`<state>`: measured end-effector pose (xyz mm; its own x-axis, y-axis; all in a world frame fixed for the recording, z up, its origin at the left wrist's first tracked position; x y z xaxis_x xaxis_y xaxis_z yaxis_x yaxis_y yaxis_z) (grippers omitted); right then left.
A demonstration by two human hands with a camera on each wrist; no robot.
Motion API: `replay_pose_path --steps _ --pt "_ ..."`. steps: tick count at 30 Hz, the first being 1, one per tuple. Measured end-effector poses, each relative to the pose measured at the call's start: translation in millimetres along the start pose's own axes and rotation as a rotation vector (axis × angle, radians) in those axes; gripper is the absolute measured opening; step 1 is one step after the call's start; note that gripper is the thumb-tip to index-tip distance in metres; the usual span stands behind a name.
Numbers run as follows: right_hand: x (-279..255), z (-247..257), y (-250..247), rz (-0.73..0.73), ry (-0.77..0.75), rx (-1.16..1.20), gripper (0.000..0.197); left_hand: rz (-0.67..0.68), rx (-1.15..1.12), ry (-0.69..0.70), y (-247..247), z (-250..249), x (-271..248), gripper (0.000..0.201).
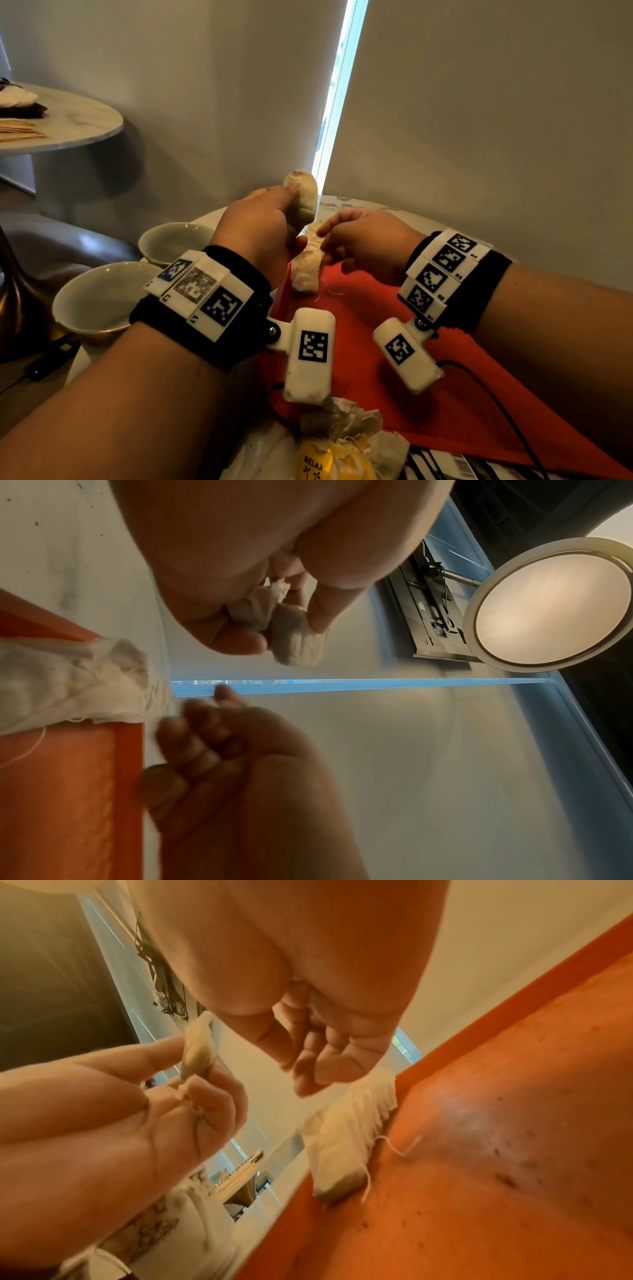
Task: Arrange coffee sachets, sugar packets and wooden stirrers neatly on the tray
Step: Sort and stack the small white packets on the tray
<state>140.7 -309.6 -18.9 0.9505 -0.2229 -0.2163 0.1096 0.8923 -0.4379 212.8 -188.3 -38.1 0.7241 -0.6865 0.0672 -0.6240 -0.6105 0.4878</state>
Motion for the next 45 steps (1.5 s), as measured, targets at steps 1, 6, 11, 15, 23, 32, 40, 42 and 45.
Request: replay_pose_path --steps 1,6,11,15,23,32,40,42,45 --pt "-1 4 -7 -0.037 -0.039 0.042 0.008 0.011 0.022 -0.009 1 1 0 0.019" --pt "-7 29 -24 -0.095 -0.206 0.187 0.029 0.033 0.077 -0.063 5 8 -1 0.021" --pt "-10 44 -21 -0.075 -0.273 0.069 0.021 0.084 0.086 -0.098 14 11 -6 0.020" --pt "-10 40 -20 -0.091 -0.270 0.063 0.015 0.115 0.099 -0.092 21 8 -9 0.020" --pt "-10 37 -25 -0.124 -0.245 0.063 0.005 0.002 0.047 -0.125 8 9 -8 0.025" --pt "-7 11 -43 -0.194 -0.100 0.038 0.007 -0.154 -0.135 0.015 -4 -7 -9 0.042" --pt "1 -18 6 0.165 0.156 -0.219 0.011 -0.138 -0.193 0.053 1 -11 -14 0.041" --pt "3 -24 20 0.261 0.206 -0.229 0.009 -0.128 -0.138 0.035 1 -11 -15 0.039" --pt "11 -32 30 0.291 0.232 -0.203 0.009 -0.159 -0.032 0.014 -7 -12 -16 0.033"
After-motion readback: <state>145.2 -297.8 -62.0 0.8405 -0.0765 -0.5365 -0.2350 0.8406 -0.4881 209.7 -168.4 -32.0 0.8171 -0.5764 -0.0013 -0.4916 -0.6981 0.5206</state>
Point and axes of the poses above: each hand's wrist, its own x-axis towards the middle knuckle, its own y-axis out of the palm, z = x × y, the point moved 10 cm from there along x, towards the middle knuckle, and after that the axes turned 14 degrees about z, right-handed, at the moved point
